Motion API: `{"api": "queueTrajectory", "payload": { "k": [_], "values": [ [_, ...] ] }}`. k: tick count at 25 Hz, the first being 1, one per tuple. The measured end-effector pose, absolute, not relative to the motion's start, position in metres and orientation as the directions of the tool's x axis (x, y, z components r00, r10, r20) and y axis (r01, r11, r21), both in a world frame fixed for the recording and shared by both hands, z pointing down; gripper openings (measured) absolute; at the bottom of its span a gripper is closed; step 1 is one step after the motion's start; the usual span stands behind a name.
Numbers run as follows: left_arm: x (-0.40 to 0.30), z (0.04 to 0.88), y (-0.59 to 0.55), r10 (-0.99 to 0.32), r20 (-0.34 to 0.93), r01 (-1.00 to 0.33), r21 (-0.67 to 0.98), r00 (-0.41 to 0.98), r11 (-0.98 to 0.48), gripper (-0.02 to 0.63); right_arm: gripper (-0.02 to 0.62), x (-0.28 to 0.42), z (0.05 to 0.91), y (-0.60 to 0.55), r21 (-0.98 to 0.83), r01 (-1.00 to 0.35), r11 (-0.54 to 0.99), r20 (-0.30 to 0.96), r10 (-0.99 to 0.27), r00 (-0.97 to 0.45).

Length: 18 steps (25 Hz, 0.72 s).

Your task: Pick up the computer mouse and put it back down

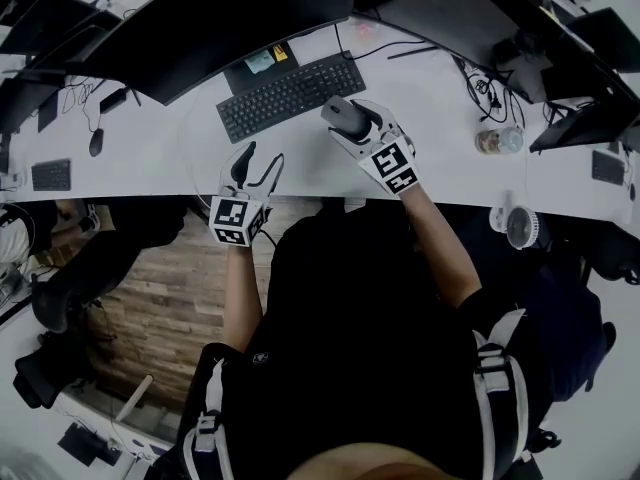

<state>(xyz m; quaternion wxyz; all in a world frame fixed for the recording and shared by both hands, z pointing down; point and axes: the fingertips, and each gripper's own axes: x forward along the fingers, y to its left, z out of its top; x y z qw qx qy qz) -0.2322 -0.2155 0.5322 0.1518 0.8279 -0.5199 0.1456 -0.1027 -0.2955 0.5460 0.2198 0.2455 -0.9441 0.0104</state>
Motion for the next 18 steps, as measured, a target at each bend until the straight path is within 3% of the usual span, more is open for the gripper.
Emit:
{"api": "queueTrajectory", "payload": {
  "k": [18],
  "values": [
    [-0.252, 0.554, -0.172, -0.836, 0.46, -0.954, 0.13, 0.3, -0.27, 0.252, 0.293, -0.133, 0.616, -0.272, 0.009, -0.329, 0.944, 0.525, -0.284, -0.802]
  ]
}}
